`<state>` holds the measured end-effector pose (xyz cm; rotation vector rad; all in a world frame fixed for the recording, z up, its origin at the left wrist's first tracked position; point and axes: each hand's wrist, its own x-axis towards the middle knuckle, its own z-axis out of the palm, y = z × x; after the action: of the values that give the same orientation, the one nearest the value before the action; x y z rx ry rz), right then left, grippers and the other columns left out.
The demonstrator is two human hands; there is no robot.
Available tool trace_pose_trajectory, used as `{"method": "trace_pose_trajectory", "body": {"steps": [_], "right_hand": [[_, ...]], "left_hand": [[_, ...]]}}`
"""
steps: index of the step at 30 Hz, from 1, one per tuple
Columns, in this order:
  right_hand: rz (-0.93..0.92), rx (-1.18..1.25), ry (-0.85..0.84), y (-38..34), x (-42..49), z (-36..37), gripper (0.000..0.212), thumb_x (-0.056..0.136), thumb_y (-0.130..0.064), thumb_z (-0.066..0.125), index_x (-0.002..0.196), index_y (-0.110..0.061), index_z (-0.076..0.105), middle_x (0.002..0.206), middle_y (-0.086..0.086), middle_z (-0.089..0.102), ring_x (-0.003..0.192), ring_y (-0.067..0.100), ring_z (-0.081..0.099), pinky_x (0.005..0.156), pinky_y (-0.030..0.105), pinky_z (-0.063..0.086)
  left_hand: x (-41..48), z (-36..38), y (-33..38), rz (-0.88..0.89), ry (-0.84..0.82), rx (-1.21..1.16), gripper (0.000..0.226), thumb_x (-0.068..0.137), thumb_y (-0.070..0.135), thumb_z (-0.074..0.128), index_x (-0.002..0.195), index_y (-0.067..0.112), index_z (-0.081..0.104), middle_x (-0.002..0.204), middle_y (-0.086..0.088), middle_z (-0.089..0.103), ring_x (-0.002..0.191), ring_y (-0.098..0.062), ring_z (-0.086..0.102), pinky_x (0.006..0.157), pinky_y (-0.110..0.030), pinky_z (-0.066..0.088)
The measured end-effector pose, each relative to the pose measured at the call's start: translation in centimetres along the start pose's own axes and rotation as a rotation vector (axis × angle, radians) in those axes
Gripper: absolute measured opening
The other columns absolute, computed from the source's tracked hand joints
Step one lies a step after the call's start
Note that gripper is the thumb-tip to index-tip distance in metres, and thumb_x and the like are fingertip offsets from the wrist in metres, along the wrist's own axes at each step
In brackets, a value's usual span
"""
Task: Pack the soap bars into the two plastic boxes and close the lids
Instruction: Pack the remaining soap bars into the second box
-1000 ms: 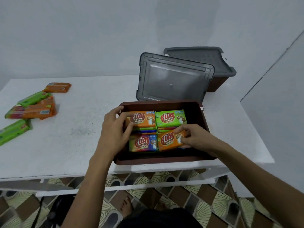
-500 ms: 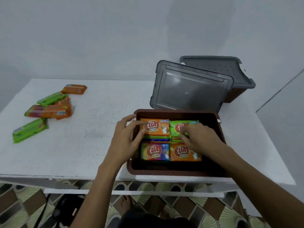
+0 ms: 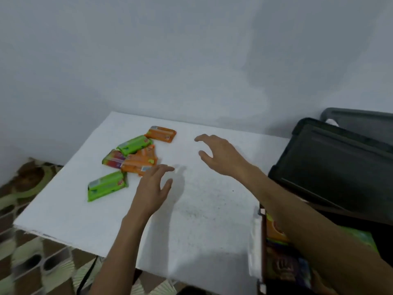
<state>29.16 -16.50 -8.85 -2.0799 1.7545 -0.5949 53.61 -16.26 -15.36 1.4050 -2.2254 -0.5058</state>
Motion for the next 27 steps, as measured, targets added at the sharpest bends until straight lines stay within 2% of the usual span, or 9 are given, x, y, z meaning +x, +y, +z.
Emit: {"method": "trace_pose_trajectory", "body": {"steps": [4, 8, 10, 12, 15, 18, 21, 24, 27], "right_hand": [[0.007, -0.024, -0.079, -0.4, 8.5, 4.8, 0.044, 0.095, -0.029, 0.052, 0.138, -0.023, 0.043, 0.123, 0.011, 0.058, 0.11, 0.03, 0.054, 0.09, 0.038, 0.046], [0.011, -0.101, -0.119, -0.6, 15.1, 8.9, 0.043, 0.091, -0.031, 0.056, 0.13, -0.016, 0.046, 0.112, 0.014, 0.061, 0.102, 0.036, 0.05, 0.085, 0.043, 0.045], [0.013, -0.128, -0.145, -0.9, 17.7, 10.3, 0.044, 0.089, -0.034, 0.059, 0.126, -0.016, 0.045, 0.114, 0.014, 0.061, 0.103, 0.037, 0.049, 0.084, 0.044, 0.044], [0.015, -0.161, -0.182, -1.2, 19.8, 11.4, 0.051, 0.087, -0.038, 0.063, 0.128, -0.017, 0.041, 0.12, 0.014, 0.058, 0.107, 0.036, 0.046, 0.085, 0.045, 0.044], [0.002, -0.226, -0.235, -1.5, 22.0, 12.8, 0.062, 0.086, -0.04, 0.066, 0.135, -0.018, 0.035, 0.128, 0.016, 0.053, 0.113, 0.038, 0.045, 0.088, 0.045, 0.043], [0.001, -0.258, -0.243, -1.6, 23.0, 13.3, 0.065, 0.085, -0.031, 0.068, 0.137, -0.018, 0.031, 0.126, 0.018, 0.05, 0.112, 0.038, 0.047, 0.084, 0.042, 0.044], [0.015, -0.237, -0.221, -1.6, 22.4, 12.5, 0.08, 0.078, -0.029, 0.07, 0.143, -0.027, 0.023, 0.12, 0.017, 0.049, 0.1, 0.039, 0.055, 0.073, 0.038, 0.044], [0.048, -0.091, -0.173, -1.8, 20.3, 10.1, 0.097, 0.072, -0.029, 0.071, 0.146, -0.043, 0.01, 0.115, 0.014, 0.045, 0.086, 0.036, 0.058, 0.071, 0.039, 0.052], [0.146, 0.172, -0.126, -1.8, 17.3, 6.7, 0.078, 0.07, -0.02, 0.073, 0.137, -0.036, 0.034, 0.108, 0.005, 0.047, 0.092, 0.027, 0.056, 0.071, 0.032, 0.048]], "left_hand": [[2.6, -2.2, -5.9, -0.012, -0.035, 0.164, 0.043, 0.075, 0.019, 0.064, 0.117, 0.015, 0.064, 0.127, -0.01, 0.06, 0.114, -0.033, 0.055, 0.095, -0.044, 0.043], [4.2, -3.2, -9.6, -0.032, -0.218, 0.226, 0.061, 0.076, 0.048, 0.049, 0.133, 0.029, 0.052, 0.147, -0.001, 0.045, 0.134, -0.031, 0.041, 0.101, -0.053, 0.04], [4.7, -3.3, -10.4, -0.036, -0.26, 0.231, 0.064, 0.076, 0.054, 0.049, 0.137, 0.034, 0.047, 0.151, 0.003, 0.04, 0.138, -0.029, 0.035, 0.103, -0.054, 0.037], [5.3, -3.6, -10.8, -0.027, -0.268, 0.238, 0.061, 0.077, 0.051, 0.056, 0.136, 0.041, 0.044, 0.152, 0.006, 0.038, 0.141, -0.026, 0.03, 0.106, -0.051, 0.032], [5.7, -3.9, -11.9, 0.002, -0.292, 0.252, 0.06, 0.079, 0.047, 0.055, 0.136, 0.051, 0.034, 0.154, 0.011, 0.032, 0.144, -0.021, 0.023, 0.11, -0.049, 0.022], [5.9, -4.2, -12.6, 0.043, -0.306, 0.193, 0.058, 0.081, 0.049, 0.056, 0.136, 0.05, 0.038, 0.144, 0.006, 0.039, 0.135, -0.022, 0.034, 0.107, -0.049, 0.033], [5.8, -4.4, -12.0, 0.061, -0.272, 0.121, 0.054, 0.083, 0.059, 0.051, 0.135, 0.045, 0.046, 0.13, 0.001, 0.047, 0.115, -0.018, 0.048, 0.093, -0.036, 0.046], [5.4, -4.9, -10.5, 0.063, -0.209, -0.036, 0.045, 0.089, 0.056, 0.044, 0.129, 0.039, 0.057, 0.118, 0.005, 0.05, 0.1, -0.007, 0.05, 0.081, -0.021, 0.043], [5.0, -5.3, -8.3, 0.094, -0.119, -0.137, 0.035, 0.094, 0.045, 0.048, 0.126, 0.037, 0.056, 0.109, 0.012, 0.056, 0.094, 0.003, 0.051, 0.076, -0.013, 0.039]]}}
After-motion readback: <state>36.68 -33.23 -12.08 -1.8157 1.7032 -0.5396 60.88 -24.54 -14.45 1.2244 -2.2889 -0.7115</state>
